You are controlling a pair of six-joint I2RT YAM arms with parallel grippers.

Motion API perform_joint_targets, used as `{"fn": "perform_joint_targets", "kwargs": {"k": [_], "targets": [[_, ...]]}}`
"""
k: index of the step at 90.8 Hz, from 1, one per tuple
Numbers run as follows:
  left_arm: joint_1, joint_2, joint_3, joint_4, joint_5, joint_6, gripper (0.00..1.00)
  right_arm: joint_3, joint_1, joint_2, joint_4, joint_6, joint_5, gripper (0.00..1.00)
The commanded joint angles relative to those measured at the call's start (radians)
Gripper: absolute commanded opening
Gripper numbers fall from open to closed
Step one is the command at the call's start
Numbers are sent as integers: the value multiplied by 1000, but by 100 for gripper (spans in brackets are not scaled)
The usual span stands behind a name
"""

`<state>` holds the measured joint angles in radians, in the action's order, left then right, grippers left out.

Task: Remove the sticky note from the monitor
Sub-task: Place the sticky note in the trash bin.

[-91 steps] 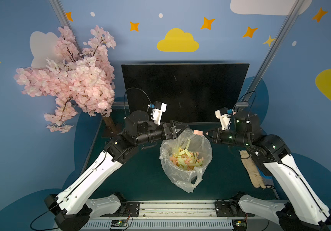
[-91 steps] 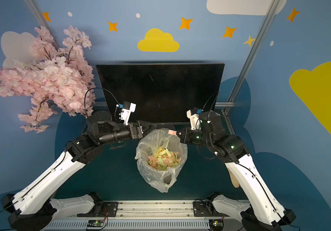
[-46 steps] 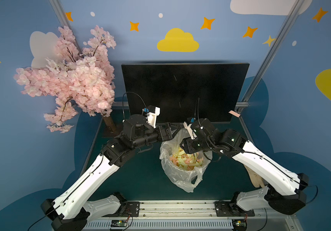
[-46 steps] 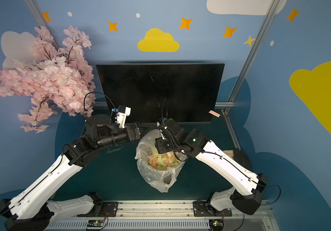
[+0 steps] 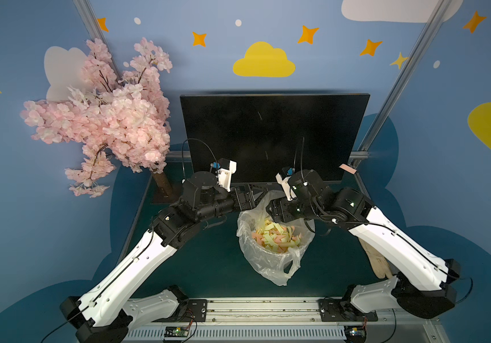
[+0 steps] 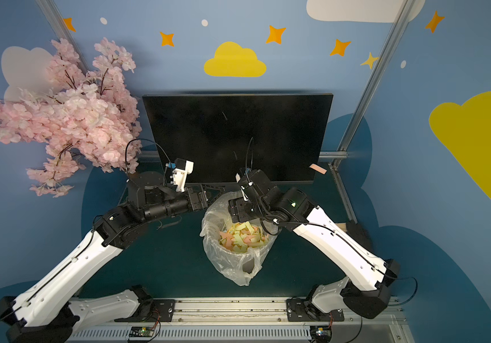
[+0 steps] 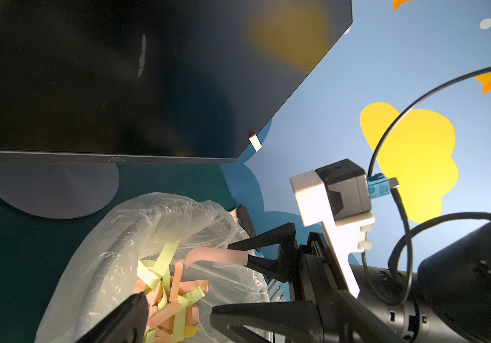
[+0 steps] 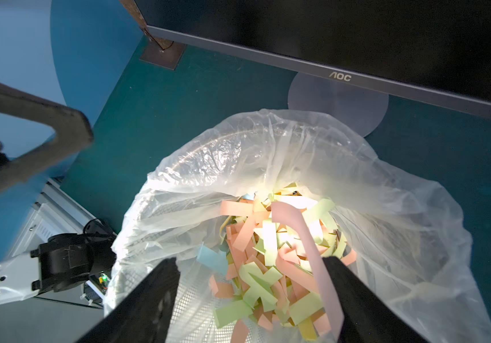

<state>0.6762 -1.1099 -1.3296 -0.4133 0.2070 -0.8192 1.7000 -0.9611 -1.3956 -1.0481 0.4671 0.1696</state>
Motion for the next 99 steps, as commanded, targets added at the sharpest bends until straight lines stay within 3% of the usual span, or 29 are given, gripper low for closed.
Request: {"fn": "perform_joint_targets", "kwargs": {"k": [1,28,71,99], "targets": [[-5,16,4,7,-4,-2,100,25,2,32,-106,-29,86,81],[-7,9,6,19,7,-4,100,4,2,81,-255,-44,198,86],[-7,7,9,30,13,-8,100,-102,19,91,-255,-42,234,87],[-7,5,15,42,20,-9,100,-93,23,75,-231,-44,195,88]]}}
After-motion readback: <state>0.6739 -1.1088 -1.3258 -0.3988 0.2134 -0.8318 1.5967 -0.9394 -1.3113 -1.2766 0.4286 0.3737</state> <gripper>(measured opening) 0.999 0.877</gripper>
